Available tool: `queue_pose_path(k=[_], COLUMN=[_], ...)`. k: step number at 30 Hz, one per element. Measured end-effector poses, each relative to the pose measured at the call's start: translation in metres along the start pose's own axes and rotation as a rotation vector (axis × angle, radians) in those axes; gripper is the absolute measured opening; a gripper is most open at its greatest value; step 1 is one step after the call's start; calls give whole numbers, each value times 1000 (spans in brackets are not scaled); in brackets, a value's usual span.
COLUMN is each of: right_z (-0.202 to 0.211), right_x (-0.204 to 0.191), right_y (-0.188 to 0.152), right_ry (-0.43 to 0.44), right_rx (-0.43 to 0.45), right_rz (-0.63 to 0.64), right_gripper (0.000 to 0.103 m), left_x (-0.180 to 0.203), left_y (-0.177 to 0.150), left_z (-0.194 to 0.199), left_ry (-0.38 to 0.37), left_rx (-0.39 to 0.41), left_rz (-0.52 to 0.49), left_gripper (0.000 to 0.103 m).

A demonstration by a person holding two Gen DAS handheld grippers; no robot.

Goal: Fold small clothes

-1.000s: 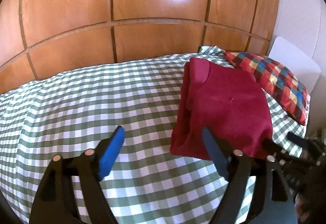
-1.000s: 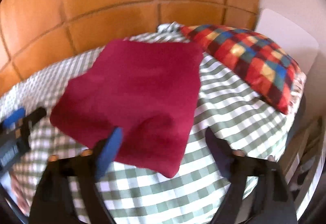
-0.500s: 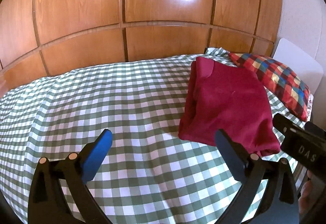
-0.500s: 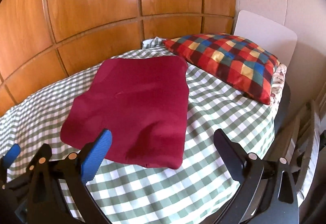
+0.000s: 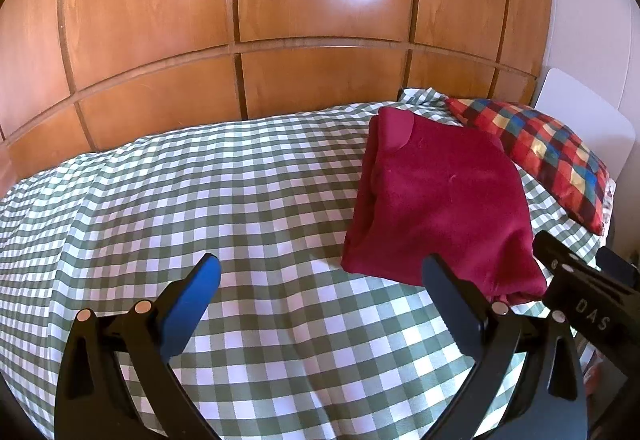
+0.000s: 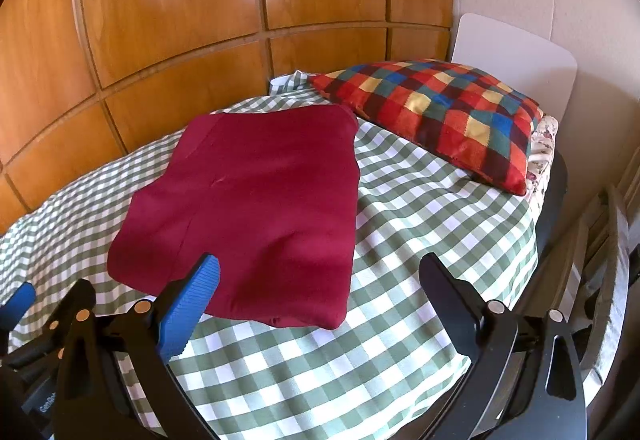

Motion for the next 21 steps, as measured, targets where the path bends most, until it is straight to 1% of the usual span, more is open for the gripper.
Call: queue_pose_path(k=[8,21], right_z=[-1,2], right_x=[-4,-9], right_y=[-1,-2], right_ry=[5,11], right_rx=[1,1], right_rz=[16,24], right_gripper=[99,99], left_x=[2,-1], left_y=[0,0], left_z=[-1,0], left_ry=[9,18], left_rx=[7,14], left_rz=[-14,-8], left_gripper=[101,100])
Point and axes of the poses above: each gripper's, at about its wrist camera, not at the fingertips, and z roughly against the way its jaws point, x to its right, y to its top, the point moved 2 cm from there along -z, roughly the way its jaws point, and after that the axes turned 2 degrees about -y, right-handed, at the moved point
